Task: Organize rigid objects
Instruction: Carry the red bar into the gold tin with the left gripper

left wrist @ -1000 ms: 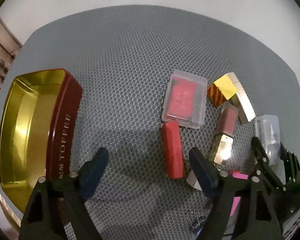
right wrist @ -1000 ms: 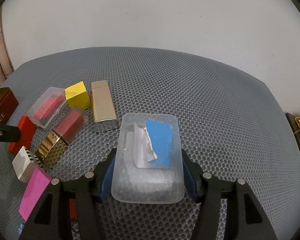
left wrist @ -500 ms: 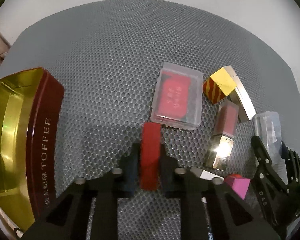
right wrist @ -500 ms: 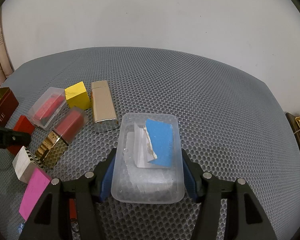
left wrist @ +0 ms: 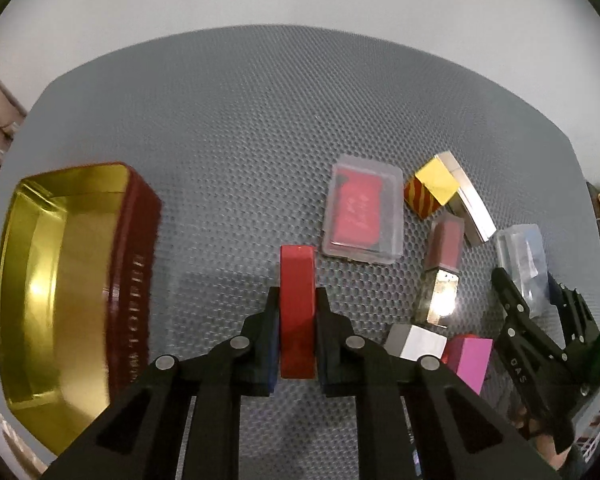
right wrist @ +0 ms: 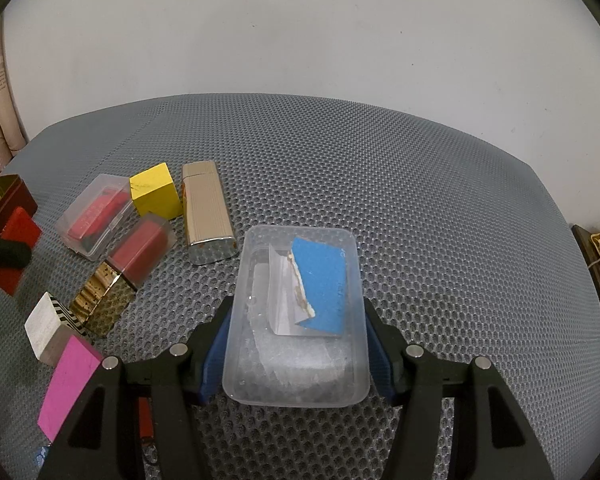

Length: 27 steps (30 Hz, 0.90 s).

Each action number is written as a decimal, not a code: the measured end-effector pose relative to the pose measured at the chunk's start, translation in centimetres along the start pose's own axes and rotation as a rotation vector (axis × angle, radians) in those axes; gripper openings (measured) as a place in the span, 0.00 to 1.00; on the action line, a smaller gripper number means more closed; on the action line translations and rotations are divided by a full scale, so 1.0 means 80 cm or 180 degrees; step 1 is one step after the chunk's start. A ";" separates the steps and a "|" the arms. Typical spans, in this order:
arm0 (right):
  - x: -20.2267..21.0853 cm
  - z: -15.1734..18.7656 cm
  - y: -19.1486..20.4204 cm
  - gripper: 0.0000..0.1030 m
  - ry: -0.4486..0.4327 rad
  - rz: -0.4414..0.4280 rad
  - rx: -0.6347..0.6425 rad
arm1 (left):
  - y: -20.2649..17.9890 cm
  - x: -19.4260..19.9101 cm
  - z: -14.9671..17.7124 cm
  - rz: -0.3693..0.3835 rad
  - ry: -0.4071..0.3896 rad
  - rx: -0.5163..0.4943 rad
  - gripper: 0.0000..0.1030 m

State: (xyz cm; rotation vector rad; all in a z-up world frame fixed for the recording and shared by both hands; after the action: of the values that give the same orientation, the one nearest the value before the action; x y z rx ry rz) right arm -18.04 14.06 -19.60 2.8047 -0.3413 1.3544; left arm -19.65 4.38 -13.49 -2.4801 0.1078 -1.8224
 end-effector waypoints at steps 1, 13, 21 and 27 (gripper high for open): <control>0.000 0.000 0.000 0.59 0.0000 0.0001 0.0001 | 0.002 0.005 -0.001 -0.0015 -0.0016 0.0002 0.12; -0.001 0.000 -0.001 0.59 -0.0001 -0.0001 -0.0002 | 0.054 0.050 -0.011 -0.0259 -0.0134 0.0266 0.12; 0.005 0.002 0.004 0.59 -0.0001 0.0003 0.0001 | 0.108 0.070 -0.025 -0.0347 -0.0211 0.0492 0.12; 0.004 0.001 0.003 0.59 -0.0002 0.0006 0.0004 | 0.141 0.071 -0.027 -0.0507 -0.0140 0.0619 0.12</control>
State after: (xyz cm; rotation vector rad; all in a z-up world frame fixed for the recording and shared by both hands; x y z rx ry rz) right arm -17.82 13.75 -19.44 2.8066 -0.3434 1.3548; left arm -20.25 -7.40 -8.48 -2.4515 -0.2637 -1.7376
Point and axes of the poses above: each gripper's, at about its wrist camera, not at the fingertips, and x roughly against the way its jaws point, y to its left, z to its underside, the point moved 8 cm from there along -x, roughly the way its jaws point, and after that the axes turned 3 degrees about z, right-handed, at the moved point
